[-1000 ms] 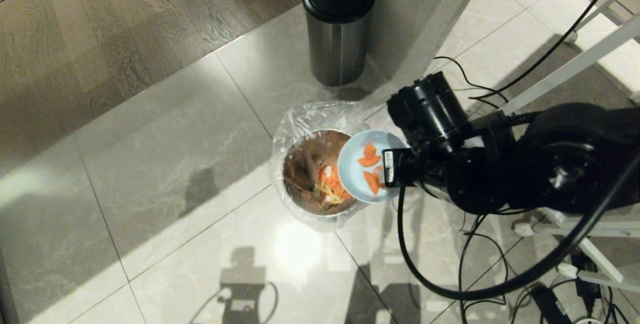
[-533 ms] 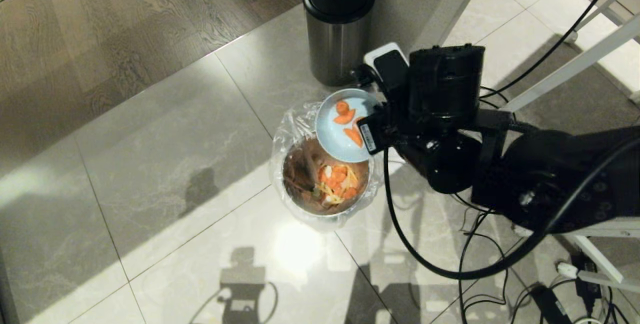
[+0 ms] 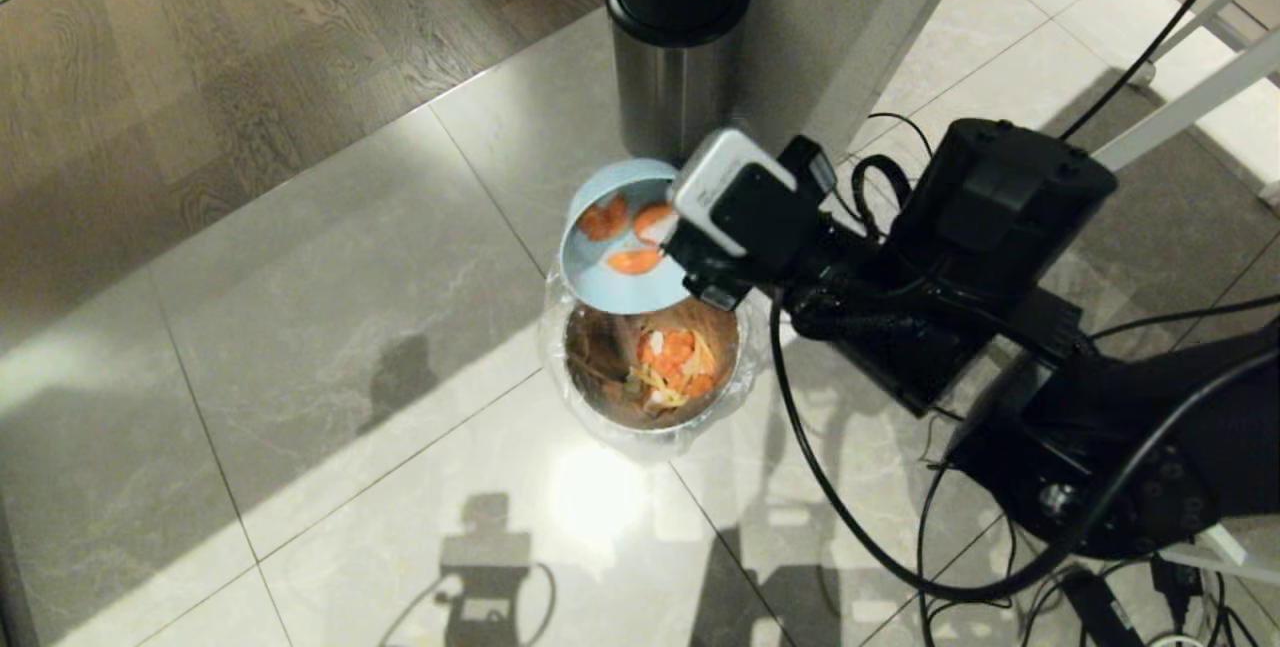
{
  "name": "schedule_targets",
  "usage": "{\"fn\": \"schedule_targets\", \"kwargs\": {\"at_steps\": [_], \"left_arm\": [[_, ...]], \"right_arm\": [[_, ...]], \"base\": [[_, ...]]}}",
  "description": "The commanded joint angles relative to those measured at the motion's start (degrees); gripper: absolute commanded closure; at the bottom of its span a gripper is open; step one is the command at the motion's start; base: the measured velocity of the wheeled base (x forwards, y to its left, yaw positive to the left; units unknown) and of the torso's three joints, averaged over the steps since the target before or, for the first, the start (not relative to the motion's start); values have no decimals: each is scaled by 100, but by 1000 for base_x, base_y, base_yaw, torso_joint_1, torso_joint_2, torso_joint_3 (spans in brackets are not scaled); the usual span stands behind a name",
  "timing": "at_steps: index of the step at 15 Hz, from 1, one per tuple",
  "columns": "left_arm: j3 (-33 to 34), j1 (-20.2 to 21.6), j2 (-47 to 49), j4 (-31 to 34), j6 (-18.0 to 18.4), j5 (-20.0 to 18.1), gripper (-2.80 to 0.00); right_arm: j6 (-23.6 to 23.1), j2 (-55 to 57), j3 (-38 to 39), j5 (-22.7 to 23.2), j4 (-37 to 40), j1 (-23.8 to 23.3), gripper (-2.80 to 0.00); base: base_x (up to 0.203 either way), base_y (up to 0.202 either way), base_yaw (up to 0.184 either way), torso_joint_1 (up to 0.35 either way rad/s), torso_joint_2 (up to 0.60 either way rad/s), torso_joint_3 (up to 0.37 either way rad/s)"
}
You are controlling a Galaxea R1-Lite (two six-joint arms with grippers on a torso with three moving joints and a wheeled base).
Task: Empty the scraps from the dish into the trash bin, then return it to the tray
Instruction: Pour the leftover food from the bowl into the trash can
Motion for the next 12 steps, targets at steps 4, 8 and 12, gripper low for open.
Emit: {"fn": "schedule_targets", "kwargs": {"at_steps": [4, 8, 12], "left_arm": [[0, 0, 6, -2, -6, 3, 0], [0, 7, 6, -2, -6, 3, 0], [0, 6, -2, -2, -6, 3, 0]], "right_arm": [[-1512, 123, 79, 1628, -96, -84, 0], [-1903, 88, 123, 2111, -31, -379, 0], [-2097, 62, 142, 2519, -12, -680, 0]], "base": [[0, 0, 0, 0, 0, 0], [0, 0, 0, 0, 0, 0], [0, 0, 0, 0, 0, 0]]}}
